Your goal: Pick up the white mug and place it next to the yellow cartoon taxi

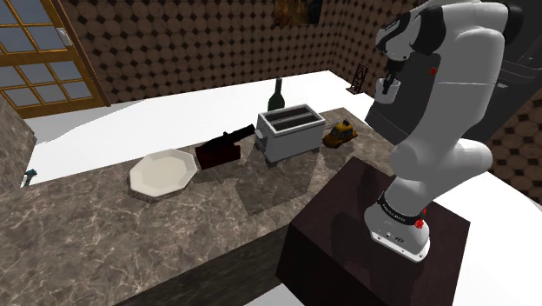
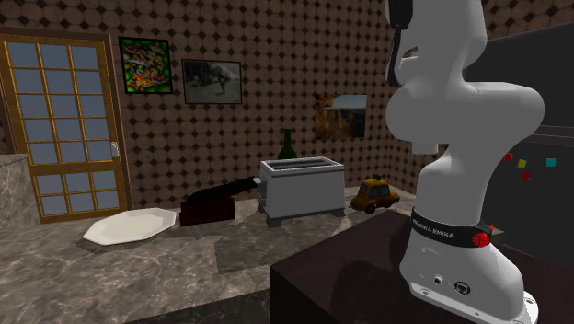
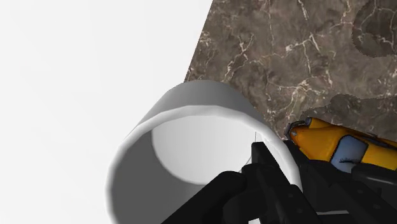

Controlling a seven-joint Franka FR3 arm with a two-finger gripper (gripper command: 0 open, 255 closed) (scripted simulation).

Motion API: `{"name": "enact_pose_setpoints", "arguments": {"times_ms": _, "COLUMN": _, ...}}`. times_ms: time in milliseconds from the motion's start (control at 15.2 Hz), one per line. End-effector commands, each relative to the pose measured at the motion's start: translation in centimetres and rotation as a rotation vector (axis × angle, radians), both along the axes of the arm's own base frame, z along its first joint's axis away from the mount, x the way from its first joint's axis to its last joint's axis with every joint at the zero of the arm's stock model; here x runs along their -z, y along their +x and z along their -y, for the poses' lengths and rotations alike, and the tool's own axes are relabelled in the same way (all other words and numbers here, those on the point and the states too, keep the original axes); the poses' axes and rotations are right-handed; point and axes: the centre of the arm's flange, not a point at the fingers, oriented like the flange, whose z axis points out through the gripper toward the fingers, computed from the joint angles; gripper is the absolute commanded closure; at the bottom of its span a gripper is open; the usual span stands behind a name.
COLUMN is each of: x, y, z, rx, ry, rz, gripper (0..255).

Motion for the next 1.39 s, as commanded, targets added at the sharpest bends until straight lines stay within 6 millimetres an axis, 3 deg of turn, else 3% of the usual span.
{"name": "enact_pose_setpoints", "arguments": {"times_ms": 0, "x": 0.1, "y": -0.3, "z": 2.4, "rx": -0.002, "ry": 0.0, "rz": 0.001, "gripper": 255}}
{"name": "enact_pose_setpoints", "arguments": {"times_ms": 1320, "x": 10.7, "y": -0.3, "z": 2.4, "rx": -0.002, "ry": 0.0, "rz": 0.001, "gripper": 255}}
